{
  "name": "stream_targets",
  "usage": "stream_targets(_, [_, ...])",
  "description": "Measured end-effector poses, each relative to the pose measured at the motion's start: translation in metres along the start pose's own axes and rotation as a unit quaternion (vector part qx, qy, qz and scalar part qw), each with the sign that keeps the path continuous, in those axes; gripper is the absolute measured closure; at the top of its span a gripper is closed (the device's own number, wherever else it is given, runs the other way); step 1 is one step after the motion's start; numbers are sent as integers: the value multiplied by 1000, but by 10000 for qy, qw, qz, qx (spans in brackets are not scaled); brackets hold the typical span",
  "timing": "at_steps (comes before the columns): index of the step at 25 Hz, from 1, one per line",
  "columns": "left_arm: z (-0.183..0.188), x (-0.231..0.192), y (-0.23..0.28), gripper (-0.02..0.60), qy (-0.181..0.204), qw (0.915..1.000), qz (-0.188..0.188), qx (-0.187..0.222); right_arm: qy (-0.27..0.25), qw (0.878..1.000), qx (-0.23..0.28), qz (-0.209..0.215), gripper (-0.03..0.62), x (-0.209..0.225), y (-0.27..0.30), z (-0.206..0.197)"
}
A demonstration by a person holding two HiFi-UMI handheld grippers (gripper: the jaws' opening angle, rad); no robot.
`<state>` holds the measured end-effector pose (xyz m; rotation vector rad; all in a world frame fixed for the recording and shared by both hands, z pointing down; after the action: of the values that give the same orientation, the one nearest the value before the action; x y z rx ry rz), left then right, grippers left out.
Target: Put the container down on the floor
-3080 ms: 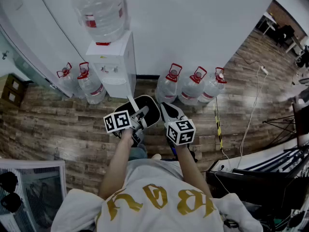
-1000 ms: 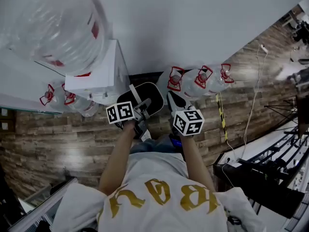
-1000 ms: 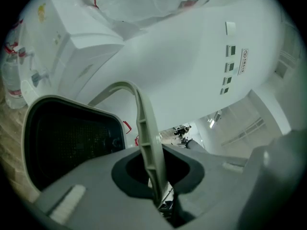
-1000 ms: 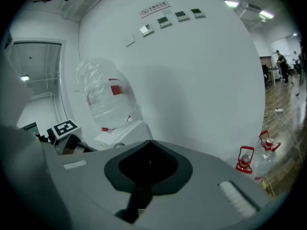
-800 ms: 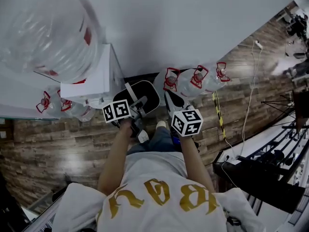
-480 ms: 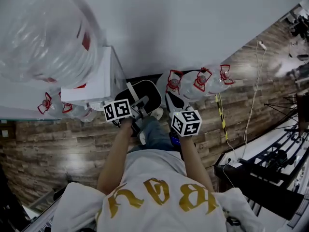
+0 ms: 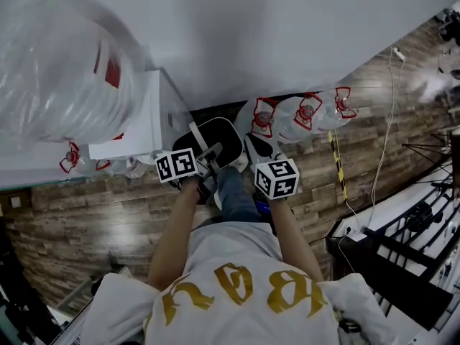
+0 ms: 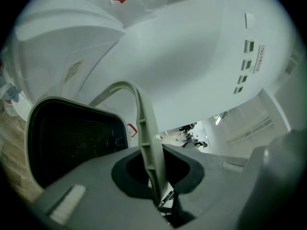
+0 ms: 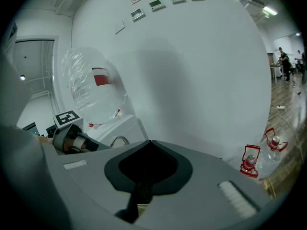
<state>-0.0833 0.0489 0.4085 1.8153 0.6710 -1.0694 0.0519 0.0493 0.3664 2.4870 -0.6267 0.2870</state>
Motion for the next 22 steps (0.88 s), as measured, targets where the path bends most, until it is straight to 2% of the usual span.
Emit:
stream_targets(6, [5,-18,16,548,-135,9999,68,-7,28,9997,-226,50,566,15,15,-12])
stream_targets(16, [5,-70,47,552,-319,9983,454,-199,-222,9950,-935,258,566,42,59,-45])
stream_targets(22, [3,-103,71,555,-326,9963,709,-372,-761,9855,-1475,348,566,68,91,-68])
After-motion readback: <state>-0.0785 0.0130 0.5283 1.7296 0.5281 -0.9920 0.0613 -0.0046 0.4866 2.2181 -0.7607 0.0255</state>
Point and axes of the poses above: the fingertips, and each gripper's own axes: y forward along the fingers, x to its right, z out of its top, the point moved 4 cm from there along -y, backward along the fingers
